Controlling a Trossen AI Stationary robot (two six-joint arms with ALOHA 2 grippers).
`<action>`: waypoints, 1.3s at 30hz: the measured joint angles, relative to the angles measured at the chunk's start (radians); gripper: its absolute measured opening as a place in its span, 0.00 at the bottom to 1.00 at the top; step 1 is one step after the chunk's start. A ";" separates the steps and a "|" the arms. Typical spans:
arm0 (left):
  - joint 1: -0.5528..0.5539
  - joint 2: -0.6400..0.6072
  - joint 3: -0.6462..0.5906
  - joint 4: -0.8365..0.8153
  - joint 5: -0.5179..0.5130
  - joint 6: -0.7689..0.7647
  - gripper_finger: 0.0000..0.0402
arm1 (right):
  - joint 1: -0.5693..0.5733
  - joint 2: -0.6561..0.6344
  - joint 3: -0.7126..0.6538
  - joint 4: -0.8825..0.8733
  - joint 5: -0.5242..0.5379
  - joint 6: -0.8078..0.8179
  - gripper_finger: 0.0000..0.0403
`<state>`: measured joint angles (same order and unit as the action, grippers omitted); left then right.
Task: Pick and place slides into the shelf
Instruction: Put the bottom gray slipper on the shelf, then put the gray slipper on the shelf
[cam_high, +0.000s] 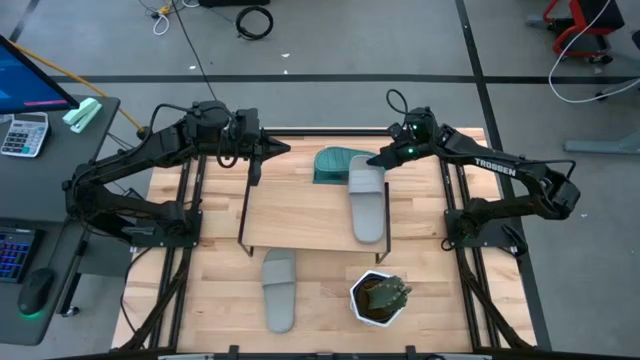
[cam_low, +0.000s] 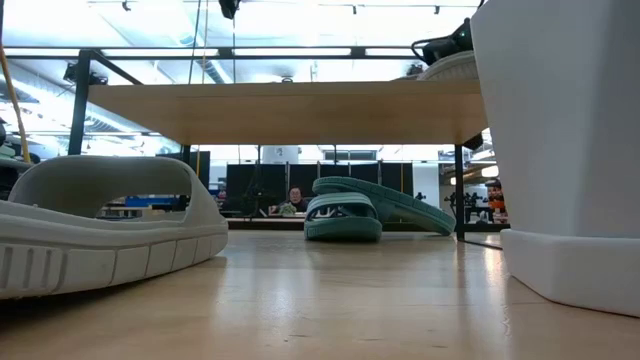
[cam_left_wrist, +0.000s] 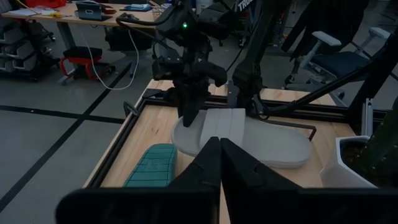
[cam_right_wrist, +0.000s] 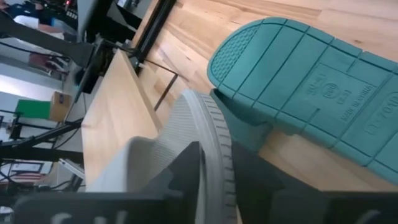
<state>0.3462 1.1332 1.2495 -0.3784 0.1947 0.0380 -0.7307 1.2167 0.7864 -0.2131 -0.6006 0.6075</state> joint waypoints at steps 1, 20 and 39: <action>0.000 0.000 0.000 0.000 0.000 0.000 0.01 | 0.000 0.000 0.000 0.000 0.000 0.000 0.26; 0.000 0.000 0.000 0.000 0.000 0.000 0.03 | -0.004 0.000 0.000 0.001 -0.006 -0.002 0.44; 0.000 0.000 0.000 -0.060 0.000 -0.006 0.06 | -0.125 -0.040 0.049 -0.020 0.013 -0.013 0.48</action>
<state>0.3458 1.1329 1.2499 -0.4387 0.1945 0.0318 -0.8558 1.1763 0.8358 -0.2332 -0.5877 0.5944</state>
